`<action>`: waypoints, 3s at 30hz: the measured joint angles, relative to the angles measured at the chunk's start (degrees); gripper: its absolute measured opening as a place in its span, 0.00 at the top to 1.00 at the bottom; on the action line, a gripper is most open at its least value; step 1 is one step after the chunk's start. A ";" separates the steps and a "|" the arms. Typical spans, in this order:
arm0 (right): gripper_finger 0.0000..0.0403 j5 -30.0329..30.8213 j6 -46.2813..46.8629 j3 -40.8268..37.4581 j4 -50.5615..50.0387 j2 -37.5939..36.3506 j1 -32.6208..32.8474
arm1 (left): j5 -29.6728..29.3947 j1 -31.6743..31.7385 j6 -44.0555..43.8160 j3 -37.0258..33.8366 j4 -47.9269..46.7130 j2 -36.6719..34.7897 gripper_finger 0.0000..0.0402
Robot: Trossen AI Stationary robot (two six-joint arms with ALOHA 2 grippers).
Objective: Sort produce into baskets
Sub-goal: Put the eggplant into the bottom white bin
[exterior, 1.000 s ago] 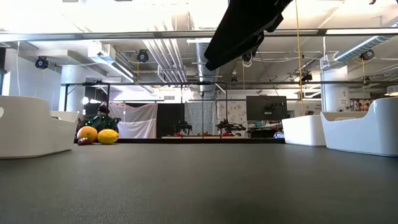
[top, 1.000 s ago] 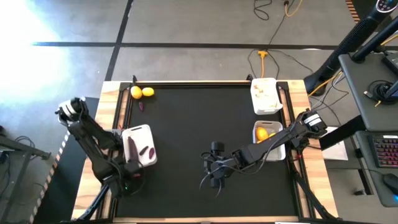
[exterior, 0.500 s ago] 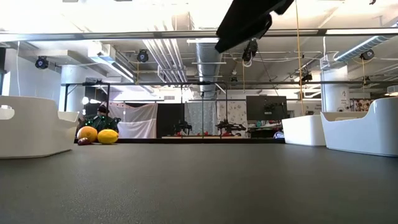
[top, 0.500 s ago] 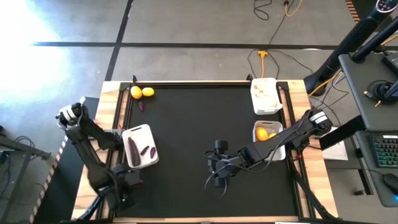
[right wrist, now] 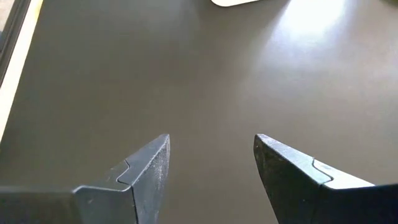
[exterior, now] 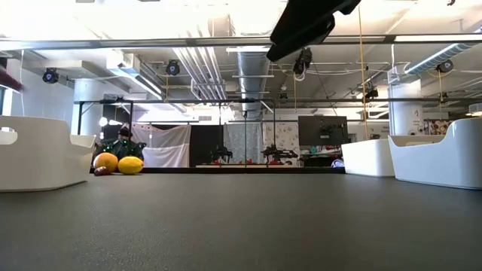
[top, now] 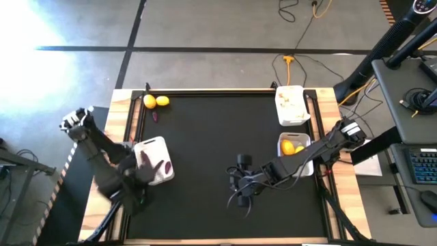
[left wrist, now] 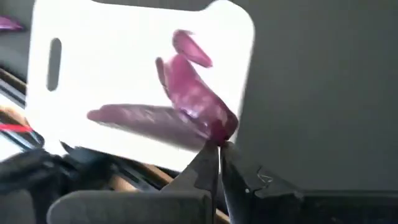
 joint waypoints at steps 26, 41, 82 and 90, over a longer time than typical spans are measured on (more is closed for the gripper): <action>0.44 -0.01 2.94 -1.49 -1.09 0.31 -2.92 | -5.48 38.34 35.49 -15.72 28.39 -10.18 0.97; 0.44 -0.68 4.61 -1.49 -4.04 0.31 -3.25 | 7.43 31.77 32.57 -19.25 27.73 -2.75 1.00; 0.10 -1.50 -14.13 -1.49 -12.68 -1.79 -16.88 | 6.04 106.64 86.71 11.72 21.99 21.65 0.26; 0.10 -1.50 -19.00 -1.47 -16.85 -4.82 -20.99 | 7.91 106.61 82.38 3.60 20.43 16.58 0.29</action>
